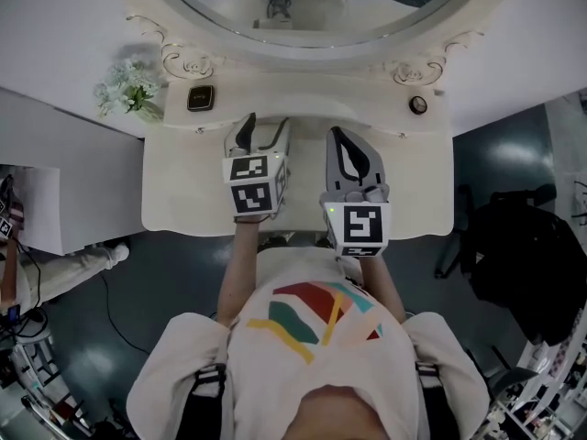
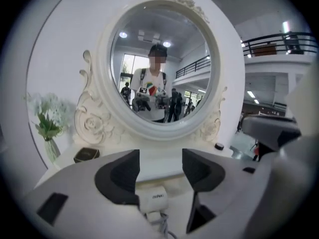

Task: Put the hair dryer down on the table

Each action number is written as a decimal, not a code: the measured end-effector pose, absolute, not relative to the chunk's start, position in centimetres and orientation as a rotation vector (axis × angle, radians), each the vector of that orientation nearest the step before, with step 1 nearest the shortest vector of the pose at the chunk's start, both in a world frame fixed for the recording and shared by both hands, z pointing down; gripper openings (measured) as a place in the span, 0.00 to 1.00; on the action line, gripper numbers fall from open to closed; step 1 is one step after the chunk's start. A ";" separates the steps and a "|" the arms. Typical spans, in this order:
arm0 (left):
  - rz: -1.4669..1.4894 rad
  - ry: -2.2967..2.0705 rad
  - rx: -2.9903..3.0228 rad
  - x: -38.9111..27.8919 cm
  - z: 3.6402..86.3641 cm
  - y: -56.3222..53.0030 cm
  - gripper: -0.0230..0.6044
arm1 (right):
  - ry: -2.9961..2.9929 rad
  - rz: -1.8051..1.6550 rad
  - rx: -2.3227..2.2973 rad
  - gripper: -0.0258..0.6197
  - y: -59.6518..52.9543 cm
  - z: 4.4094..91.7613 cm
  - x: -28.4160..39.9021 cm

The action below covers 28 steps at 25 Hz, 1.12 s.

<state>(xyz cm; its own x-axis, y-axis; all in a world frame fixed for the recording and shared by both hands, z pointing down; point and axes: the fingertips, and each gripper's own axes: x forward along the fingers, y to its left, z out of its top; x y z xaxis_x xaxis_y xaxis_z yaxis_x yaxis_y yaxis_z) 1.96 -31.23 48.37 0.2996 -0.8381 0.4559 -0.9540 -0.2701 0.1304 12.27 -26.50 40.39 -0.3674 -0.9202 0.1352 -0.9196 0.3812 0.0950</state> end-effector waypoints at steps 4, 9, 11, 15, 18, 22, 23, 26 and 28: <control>0.273 -1.682 2.317 1.7 42.4 -31.2 0.40 | -2.498 -0.044 1.682 0.04 -26.6 38.6 12.2; 0.113 -1.731 2.467 1.8 35.8 -30.2 0.31 | -2.549 -0.081 1.711 0.04 -26.4 35.8 12.0; 0.086 -1.766 2.520 2.0 33.9 -29.6 0.23 | -2.565 -0.079 1.715 0.04 -26.2 34.8 11.9; 0.022 -1.822 2.607 2.5 30.8 -28.2 0.09 | -2.590 -0.093 1.728 0.04 -25.9 33.2 11.8; 0.019 -1.825 2.642 2.8 29.0 -27.5 0.06 | -2.606 -0.108 1.741 0.04 -25.9 32.3 11.7; -0.037 -1.850 2.669 2.7 27.8 -27.2 0.05 | -2.620 -0.123 1.762 0.04 -25.7 31.4 11.6; -0.046 -1.844 2.666 2.7 27.7 -27.1 0.04 | -2.618 -0.127 1.766 0.04 -25.7 31.2 11.7; -0.060 -1.853 2.653 2.2 27.5 -27.1 0.04 | -2.607 -0.125 1.783 0.04 -25.5 31.0 11.8; -0.047 -1.852 2.632 1.9 27.7 -27.0 0.04 | -2.600 -0.118 1.790 0.04 -25.5 31.0 12.0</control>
<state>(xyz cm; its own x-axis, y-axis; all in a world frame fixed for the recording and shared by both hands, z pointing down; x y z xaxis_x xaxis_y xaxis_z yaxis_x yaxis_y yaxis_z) 1.87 -26.99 27.73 0.3383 -0.9385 -0.0686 -0.9408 -0.3357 -0.0463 11.97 -25.51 30.96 -0.3577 -0.9321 -0.0566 -0.9334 0.3550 0.0514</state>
